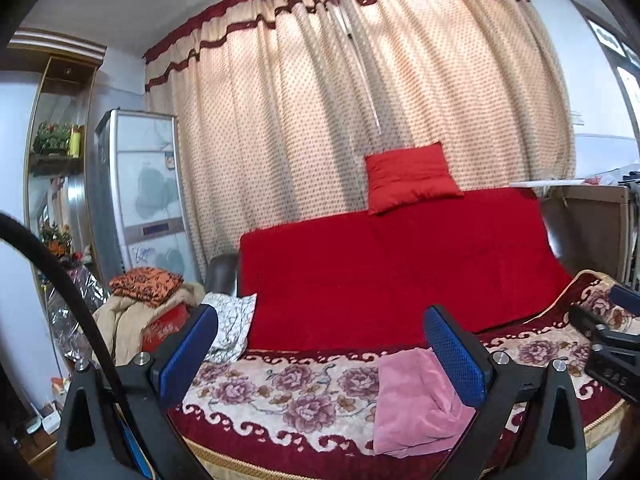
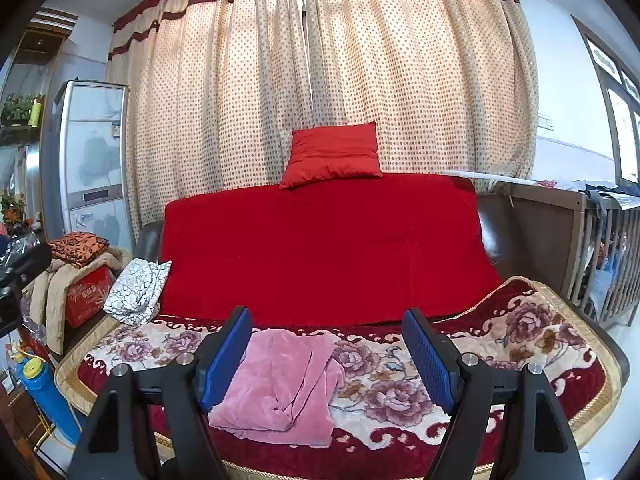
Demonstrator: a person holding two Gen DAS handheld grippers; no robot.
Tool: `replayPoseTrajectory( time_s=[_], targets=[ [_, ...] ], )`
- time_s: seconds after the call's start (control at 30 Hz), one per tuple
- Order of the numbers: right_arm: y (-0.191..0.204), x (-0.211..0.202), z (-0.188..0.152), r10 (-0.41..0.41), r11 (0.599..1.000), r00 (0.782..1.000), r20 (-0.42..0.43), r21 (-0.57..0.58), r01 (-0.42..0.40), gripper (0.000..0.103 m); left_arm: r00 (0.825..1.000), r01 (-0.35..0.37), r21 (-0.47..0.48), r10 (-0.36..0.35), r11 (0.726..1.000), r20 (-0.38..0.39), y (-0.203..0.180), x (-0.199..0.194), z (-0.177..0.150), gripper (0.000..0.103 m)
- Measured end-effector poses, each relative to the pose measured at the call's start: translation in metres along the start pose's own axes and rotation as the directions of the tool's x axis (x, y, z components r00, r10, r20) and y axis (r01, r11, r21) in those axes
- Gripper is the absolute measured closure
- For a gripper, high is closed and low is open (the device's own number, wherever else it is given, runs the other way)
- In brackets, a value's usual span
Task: Fold large clothes
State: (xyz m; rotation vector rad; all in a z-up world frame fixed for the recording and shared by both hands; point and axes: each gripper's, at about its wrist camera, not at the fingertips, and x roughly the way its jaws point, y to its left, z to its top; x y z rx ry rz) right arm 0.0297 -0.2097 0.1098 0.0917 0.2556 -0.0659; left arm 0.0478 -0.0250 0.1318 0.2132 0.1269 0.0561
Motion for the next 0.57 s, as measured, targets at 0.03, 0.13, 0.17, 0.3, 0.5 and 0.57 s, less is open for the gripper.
replayPoseTrajectory(
  time_s=[0.03,0.13,0.17,0.3,0.5,0.57],
  targets=[
    [0.001,0.001,0.001,0.001,1.0,1.0,-0.001,-0.004,-0.001,0.023,1.0,0.01,0.004,-0.01,1.0,0.005,-0.002,0.0,0.0,0.001],
    [0.005,0.009,0.001,0.01,1.0,1.0,-0.007,-0.004,-0.01,0.023,0.999,0.033,0.015,-0.033,0.999,0.002,-0.005,0.006,-0.005,0.001],
    [0.006,0.012,0.001,0.013,1.0,1.0,-0.012,-0.005,-0.013,0.023,0.999,0.04,0.016,-0.04,0.999,-0.002,-0.005,0.008,-0.007,0.001],
    [0.01,0.03,-0.001,0.008,1.0,1.0,-0.03,-0.009,-0.009,0.023,0.997,0.067,-0.006,-0.067,0.998,-0.046,-0.004,0.032,-0.017,0.001],
    [0.017,0.069,-0.003,0.011,1.0,0.997,-0.079,-0.008,-0.012,0.023,0.993,0.065,-0.042,-0.069,0.997,-0.095,0.002,0.078,-0.036,0.001],
    [0.019,0.086,-0.006,0.014,1.0,0.995,-0.098,-0.005,-0.014,0.023,0.986,0.072,-0.065,-0.081,0.995,-0.145,0.007,0.104,-0.047,0.001]
  ],
)
